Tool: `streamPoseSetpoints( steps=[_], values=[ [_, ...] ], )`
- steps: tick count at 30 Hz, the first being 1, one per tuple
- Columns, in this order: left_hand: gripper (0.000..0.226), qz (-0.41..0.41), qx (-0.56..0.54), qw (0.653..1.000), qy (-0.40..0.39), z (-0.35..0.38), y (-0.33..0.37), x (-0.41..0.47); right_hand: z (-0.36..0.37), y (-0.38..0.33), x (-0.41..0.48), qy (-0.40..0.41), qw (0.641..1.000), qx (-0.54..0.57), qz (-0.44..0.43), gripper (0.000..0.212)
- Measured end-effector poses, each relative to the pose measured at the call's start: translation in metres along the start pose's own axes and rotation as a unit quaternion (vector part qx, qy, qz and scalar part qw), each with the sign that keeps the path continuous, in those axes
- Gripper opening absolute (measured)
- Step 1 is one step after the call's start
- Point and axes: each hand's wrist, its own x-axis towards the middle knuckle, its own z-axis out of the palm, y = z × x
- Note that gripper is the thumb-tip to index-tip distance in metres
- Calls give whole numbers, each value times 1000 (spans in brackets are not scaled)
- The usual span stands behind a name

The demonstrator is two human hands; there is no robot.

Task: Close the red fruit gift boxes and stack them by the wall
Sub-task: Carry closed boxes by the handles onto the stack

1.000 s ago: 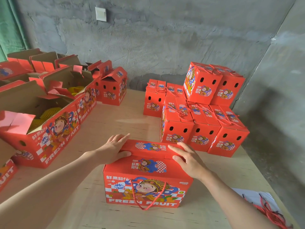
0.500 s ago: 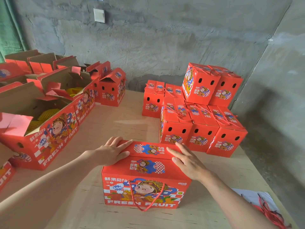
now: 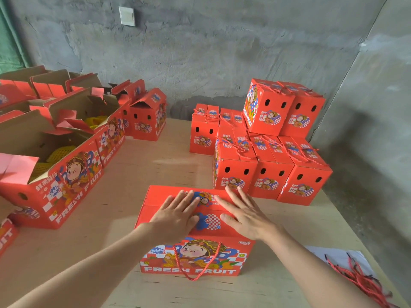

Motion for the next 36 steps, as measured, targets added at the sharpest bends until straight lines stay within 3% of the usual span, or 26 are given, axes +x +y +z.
streamPoseSetpoints(
  steps=[4,12,16,21,24,26,28,32,36],
  values=[
    [60,-7,-18,999,40,15,37,-9,4,7,-7,19,998,26,-47,50],
    [59,23,-24,997,64,11,29,-8,-1,16,6,-5,997,66,-40,48],
    [57,49,-11,996,78,15,17,-4,-1,11,9,87,985,146,0,42],
    [60,155,10,987,43,-6,-36,10,21,-34,2,220,964,81,127,36],
    [68,69,65,995,14,-15,-71,18,29,-62,-10,198,969,32,144,50],
    [56,-35,94,995,1,-18,-79,20,33,-75,-19,150,981,29,118,69],
    [49,-87,61,994,9,-16,-65,21,31,-78,-20,122,988,18,89,80],
    [48,-140,-140,976,94,4,-13,7,20,-80,-13,81,997,7,12,75],
    [47,-96,-230,950,188,34,26,-24,31,-85,-17,86,996,14,10,56]
  ],
)
